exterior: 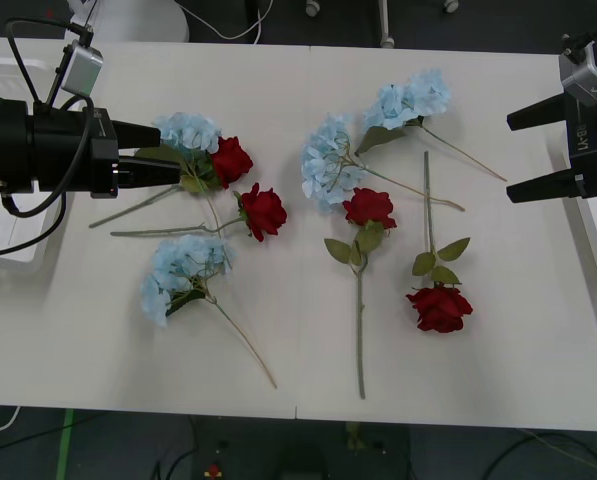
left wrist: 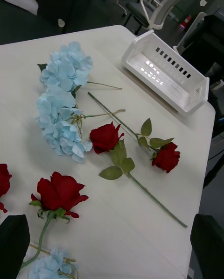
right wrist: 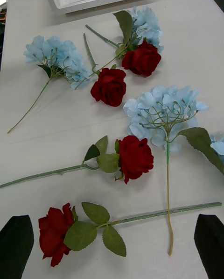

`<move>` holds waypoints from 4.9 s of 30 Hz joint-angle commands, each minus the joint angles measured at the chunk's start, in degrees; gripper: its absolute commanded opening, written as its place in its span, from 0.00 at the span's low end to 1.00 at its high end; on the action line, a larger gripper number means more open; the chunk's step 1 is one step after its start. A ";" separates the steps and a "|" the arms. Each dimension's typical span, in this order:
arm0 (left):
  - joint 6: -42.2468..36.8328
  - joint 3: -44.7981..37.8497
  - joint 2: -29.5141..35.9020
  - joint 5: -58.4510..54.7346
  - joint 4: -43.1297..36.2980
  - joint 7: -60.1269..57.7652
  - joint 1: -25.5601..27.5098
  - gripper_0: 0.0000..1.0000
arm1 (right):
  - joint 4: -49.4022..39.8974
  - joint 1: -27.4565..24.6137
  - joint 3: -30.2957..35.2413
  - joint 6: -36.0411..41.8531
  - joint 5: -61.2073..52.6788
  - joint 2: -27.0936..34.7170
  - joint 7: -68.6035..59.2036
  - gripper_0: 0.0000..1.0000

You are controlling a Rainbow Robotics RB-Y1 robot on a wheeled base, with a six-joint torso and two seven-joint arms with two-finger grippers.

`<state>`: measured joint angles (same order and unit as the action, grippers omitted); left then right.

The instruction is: Put the red flowers into the right box and the blue flowers into the left box

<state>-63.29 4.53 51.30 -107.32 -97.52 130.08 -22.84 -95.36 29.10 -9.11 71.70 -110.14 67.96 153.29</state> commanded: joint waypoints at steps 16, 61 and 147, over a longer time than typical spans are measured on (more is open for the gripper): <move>0.18 0.13 2.14 -0.61 -1.53 -3.43 0.60 1.00 | -0.35 2.28 0.32 0.02 -0.60 -0.81 1.71 1.00; -1.49 -0.84 5.57 12.05 17.28 -9.32 -2.82 1.00 | 16.78 25.39 -9.34 -3.41 27.35 -8.89 -1.59 1.00; 11.61 -1.28 -11.39 38.42 -11.20 -64.87 1.75 0.00 | 45.61 34.18 -16.29 -18.61 70.24 -38.60 1.71 1.00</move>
<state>-52.59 7.42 37.26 -64.74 -105.90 57.21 -23.23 -49.09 60.08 -28.39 52.35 -37.53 26.77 153.14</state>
